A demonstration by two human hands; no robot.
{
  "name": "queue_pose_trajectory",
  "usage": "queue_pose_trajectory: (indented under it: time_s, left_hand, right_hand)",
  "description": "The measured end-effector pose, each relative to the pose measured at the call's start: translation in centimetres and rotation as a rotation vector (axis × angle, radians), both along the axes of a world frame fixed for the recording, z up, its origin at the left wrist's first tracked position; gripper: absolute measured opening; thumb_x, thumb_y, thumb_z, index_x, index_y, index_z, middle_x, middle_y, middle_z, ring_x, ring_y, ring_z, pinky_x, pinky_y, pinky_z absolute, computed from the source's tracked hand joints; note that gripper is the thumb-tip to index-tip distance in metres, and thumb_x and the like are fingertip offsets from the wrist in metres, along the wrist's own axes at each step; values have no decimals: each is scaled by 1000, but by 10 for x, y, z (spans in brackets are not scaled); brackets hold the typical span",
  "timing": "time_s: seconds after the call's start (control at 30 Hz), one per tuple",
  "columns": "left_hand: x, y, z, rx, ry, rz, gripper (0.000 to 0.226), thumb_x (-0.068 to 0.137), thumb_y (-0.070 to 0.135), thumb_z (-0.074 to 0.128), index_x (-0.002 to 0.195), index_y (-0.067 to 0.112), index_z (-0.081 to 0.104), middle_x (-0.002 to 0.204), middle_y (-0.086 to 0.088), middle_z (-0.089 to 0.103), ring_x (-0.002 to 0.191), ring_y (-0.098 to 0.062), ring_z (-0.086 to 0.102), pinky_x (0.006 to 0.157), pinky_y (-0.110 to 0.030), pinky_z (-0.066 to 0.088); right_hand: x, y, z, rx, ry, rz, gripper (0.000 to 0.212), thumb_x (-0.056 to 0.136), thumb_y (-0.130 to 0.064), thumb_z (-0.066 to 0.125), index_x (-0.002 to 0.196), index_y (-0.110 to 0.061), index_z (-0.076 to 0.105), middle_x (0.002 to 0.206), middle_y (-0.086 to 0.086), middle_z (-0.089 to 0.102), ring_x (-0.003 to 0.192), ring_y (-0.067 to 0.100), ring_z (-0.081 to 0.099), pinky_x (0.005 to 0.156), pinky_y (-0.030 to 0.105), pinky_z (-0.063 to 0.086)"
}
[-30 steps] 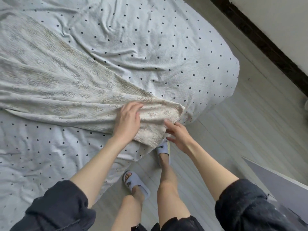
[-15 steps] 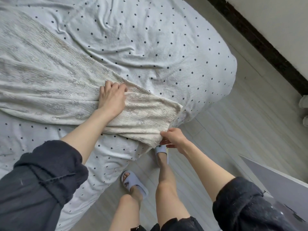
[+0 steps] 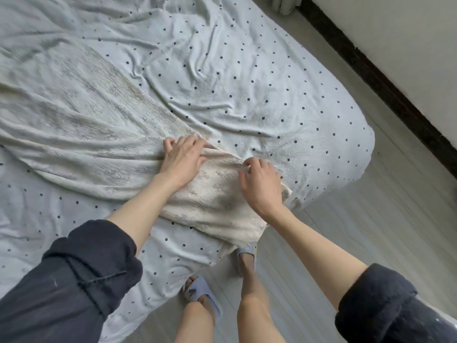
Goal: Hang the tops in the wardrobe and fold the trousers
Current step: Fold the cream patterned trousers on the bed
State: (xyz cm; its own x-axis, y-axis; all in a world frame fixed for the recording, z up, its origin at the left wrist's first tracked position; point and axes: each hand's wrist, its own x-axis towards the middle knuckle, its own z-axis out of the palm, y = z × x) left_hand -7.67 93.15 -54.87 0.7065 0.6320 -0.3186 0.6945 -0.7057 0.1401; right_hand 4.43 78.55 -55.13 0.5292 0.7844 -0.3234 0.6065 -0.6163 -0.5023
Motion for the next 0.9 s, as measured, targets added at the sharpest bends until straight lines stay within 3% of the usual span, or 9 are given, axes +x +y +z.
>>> queue_pose_trajectory:
  time_s: [0.17,0.37,0.53,0.6,0.67,0.73,0.9]
  left_hand:
    - [-51,53,20,51,44,80,34,99,30,37,130,21,47,127,-2,53,121,-21,41,103,-43,14]
    - [-105,117,39,95,63,84,51,87,-4,43,127,27,50,120,3,48,119,-17,36,103,-42,13]
    - [-140,169,47,62,52,32,23,92,34,54,114,27,58,115,3,50,118,-18,36,102,-41,11]
    - [-155,190,52,20,69,39,25,89,42,56,108,27,59,115,5,51,118,-17,36,101,-38,10]
    - [-164,208,57,-29,62,41,23,88,42,57,101,24,61,111,7,53,117,-16,38,100,-36,12]
    - [-165,221,62,-60,-18,47,18,89,39,56,93,22,59,101,11,54,108,-14,44,97,-33,15]
    - [-127,239,72,-12,-283,-9,14,94,24,51,101,17,60,102,8,59,93,-14,56,85,-25,20]
  right_hand:
    - [-23,53,3,-12,-55,213,34,98,-27,38,128,-17,48,123,5,52,114,26,43,92,40,32]
    - [-54,133,15,-67,-37,377,37,99,-33,34,130,-17,46,128,5,53,120,26,44,95,43,30]
    - [-72,177,20,-186,102,344,37,97,-42,38,102,-14,62,96,5,67,91,24,61,100,45,35]
    - [-80,190,20,-195,189,340,34,96,-44,44,101,-15,62,96,4,68,89,23,62,91,41,44]
    - [-85,200,22,-178,300,319,29,95,-39,51,101,-13,62,93,2,65,84,20,59,73,30,48]
    - [-86,206,25,-125,395,248,22,93,-30,56,96,-8,61,79,-1,58,73,17,52,58,23,38]
    - [-73,203,27,5,486,32,19,92,-25,57,80,-11,53,63,-6,48,55,8,40,49,20,29]
